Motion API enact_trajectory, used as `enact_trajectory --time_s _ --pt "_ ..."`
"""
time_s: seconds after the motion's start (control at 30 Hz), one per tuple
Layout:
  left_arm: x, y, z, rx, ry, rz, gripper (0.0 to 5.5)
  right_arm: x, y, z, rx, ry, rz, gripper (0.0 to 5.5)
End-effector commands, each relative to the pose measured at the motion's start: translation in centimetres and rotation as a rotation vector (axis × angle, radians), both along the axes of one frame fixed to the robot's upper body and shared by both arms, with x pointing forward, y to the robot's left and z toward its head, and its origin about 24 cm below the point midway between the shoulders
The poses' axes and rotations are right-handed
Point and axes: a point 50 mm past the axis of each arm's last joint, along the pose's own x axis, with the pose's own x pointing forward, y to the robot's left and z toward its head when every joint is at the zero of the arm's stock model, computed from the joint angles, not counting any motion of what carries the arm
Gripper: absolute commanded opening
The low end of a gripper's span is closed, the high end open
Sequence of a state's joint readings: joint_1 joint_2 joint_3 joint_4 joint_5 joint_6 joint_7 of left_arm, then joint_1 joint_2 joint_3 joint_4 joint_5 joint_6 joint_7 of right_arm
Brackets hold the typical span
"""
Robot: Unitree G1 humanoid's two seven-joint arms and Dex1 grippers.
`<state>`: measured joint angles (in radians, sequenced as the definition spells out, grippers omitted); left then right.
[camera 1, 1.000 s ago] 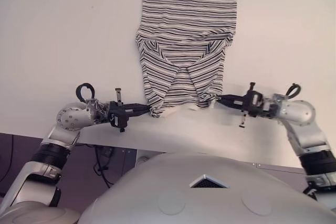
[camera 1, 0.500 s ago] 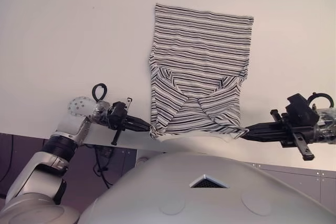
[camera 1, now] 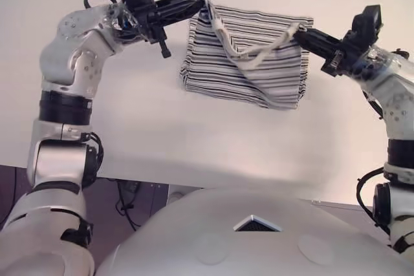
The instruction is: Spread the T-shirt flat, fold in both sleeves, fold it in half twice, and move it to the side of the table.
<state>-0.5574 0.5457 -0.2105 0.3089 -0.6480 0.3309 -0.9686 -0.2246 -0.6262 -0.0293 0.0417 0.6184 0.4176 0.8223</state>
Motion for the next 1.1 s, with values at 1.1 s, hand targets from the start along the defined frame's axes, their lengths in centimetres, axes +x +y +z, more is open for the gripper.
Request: enact_trajectory --time_s 1.1 --pt "0.9 -5.6 -3.2 0.278 -0.505 -0.329 1.07 4.8 0.0 -1.6 -0.821 -0.415 0.312 1.07"
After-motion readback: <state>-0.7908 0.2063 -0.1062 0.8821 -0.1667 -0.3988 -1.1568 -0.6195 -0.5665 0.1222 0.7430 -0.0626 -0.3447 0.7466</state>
